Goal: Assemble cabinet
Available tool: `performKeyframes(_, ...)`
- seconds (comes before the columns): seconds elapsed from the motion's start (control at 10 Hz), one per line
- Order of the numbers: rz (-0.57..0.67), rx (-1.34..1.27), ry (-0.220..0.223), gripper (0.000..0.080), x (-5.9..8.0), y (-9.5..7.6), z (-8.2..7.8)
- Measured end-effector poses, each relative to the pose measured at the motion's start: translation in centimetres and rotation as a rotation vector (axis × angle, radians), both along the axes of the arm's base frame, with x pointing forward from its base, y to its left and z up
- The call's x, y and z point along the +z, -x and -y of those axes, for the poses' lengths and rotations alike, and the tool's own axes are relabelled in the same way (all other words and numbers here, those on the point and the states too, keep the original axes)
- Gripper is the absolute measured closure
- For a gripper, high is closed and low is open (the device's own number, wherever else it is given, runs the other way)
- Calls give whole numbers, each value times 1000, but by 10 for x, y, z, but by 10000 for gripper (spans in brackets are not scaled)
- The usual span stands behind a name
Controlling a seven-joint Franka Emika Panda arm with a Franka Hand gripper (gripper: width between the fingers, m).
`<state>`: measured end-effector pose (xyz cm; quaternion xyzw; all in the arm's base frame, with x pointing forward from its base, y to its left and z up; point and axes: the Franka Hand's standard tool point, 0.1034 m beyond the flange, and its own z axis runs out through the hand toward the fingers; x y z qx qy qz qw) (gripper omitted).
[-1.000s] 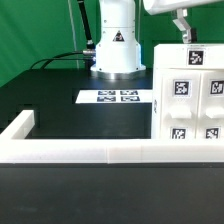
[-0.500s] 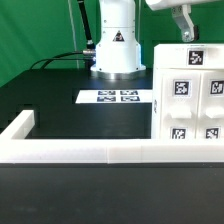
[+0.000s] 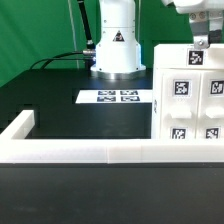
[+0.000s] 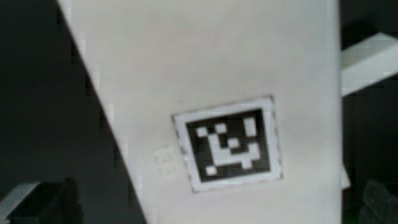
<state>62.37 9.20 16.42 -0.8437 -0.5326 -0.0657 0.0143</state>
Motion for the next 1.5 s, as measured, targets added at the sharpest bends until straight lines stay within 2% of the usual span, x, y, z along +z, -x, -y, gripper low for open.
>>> performKeyframes(0.3,7,195,59,2,-6,1,7)
performKeyframes(0.6,7,156,56,2,-11,3,10)
performKeyframes(0.8,6,145,55,248,-11,3,10)
performKeyframes(1.2,3,110,52,244,-11,3,11)
performKeyframes(1.5,-5,-232,11,243,-9,2,14)
